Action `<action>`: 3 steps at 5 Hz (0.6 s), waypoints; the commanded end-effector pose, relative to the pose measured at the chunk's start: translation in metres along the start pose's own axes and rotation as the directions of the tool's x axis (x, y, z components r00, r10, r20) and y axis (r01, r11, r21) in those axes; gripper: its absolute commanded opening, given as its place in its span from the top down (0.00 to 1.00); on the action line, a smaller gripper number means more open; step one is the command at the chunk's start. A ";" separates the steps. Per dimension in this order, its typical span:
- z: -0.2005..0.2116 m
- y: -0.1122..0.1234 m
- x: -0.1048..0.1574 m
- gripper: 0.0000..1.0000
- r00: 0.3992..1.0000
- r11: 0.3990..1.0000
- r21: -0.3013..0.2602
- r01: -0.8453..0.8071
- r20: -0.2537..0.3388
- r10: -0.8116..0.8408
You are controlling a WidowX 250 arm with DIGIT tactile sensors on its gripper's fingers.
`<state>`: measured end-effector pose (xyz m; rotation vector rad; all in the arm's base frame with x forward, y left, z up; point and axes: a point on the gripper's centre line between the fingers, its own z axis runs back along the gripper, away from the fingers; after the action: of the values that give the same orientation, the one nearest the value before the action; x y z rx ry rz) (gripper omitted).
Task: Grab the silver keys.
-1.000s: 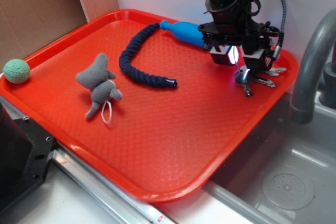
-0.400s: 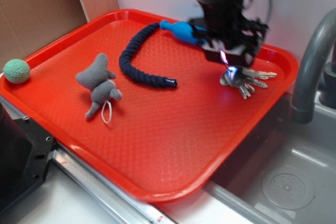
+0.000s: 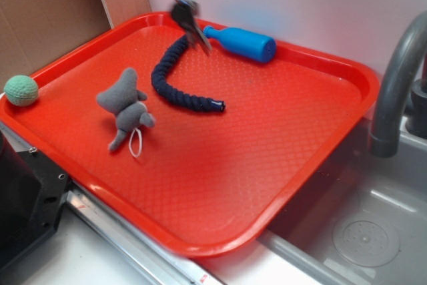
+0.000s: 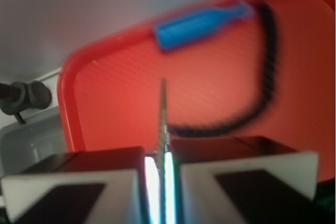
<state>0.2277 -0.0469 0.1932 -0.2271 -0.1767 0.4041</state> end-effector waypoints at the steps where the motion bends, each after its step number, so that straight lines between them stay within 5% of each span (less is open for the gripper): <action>1: 0.037 -0.007 0.049 1.00 0.985 0.992 0.032 -0.120 -0.124 0.124; 3: 0.028 -0.021 0.057 1.00 0.989 0.988 0.126 -0.093 -0.100 0.106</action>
<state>0.2714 -0.0381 0.2122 -0.1166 0.0228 0.5011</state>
